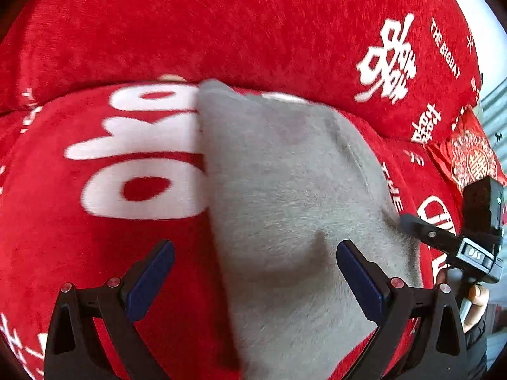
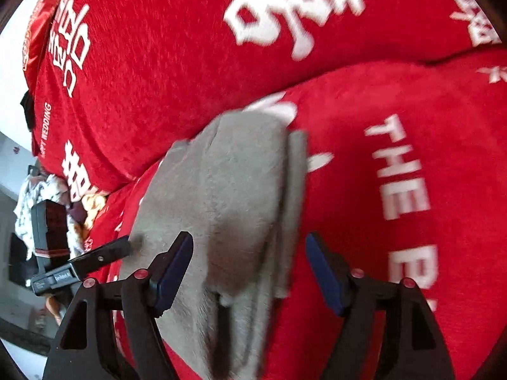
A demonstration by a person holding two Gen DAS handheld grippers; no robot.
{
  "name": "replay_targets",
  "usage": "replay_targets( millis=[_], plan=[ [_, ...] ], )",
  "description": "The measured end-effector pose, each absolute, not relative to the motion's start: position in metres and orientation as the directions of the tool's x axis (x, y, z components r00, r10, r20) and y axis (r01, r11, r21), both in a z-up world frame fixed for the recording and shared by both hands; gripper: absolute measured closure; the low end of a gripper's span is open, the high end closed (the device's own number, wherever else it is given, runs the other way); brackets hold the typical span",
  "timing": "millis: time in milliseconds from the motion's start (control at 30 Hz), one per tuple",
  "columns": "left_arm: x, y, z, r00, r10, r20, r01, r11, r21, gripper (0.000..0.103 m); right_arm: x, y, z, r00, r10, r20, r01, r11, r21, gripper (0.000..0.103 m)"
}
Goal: Fold small clothes
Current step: 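Move both grippers to the side edge of the folded grey sweater, then grasp the sweater edge with the right gripper while the left gripper pinches beside it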
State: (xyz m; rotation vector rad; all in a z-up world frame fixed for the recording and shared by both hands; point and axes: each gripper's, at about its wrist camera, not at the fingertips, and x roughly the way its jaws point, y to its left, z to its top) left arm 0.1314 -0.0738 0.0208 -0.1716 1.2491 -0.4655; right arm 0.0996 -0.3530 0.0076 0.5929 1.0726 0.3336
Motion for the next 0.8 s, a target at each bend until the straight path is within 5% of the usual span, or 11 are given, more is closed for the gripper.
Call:
replay_targets(
  millis=[267, 433, 800],
  plan=[
    [0.149, -0.094, -0.002, 0.189, -0.476, -0.859, 0.221, 0.873, -0.435, 0.002, 0.121, -0.327, -0.009, 0.453, 0.507, -0.734, 0.006, 0.821, 0.571, 0.027],
    [0.147, -0.105, 0.003, 0.219, -0.470, -0.855, 0.260, 0.873, -0.413, 0.023, 0.119, -0.322, -0.009, 0.459, 0.512, -0.727, -0.038, 0.828, 0.559, 0.057],
    [0.135, -0.114, 0.027, 0.313, -0.388, -0.867, 0.321, 0.902, -0.287, 0.055, 0.114, -0.296, 0.013, 0.496, 0.402, -0.769, -0.090, 0.905, 0.416, 0.066]
  ],
)
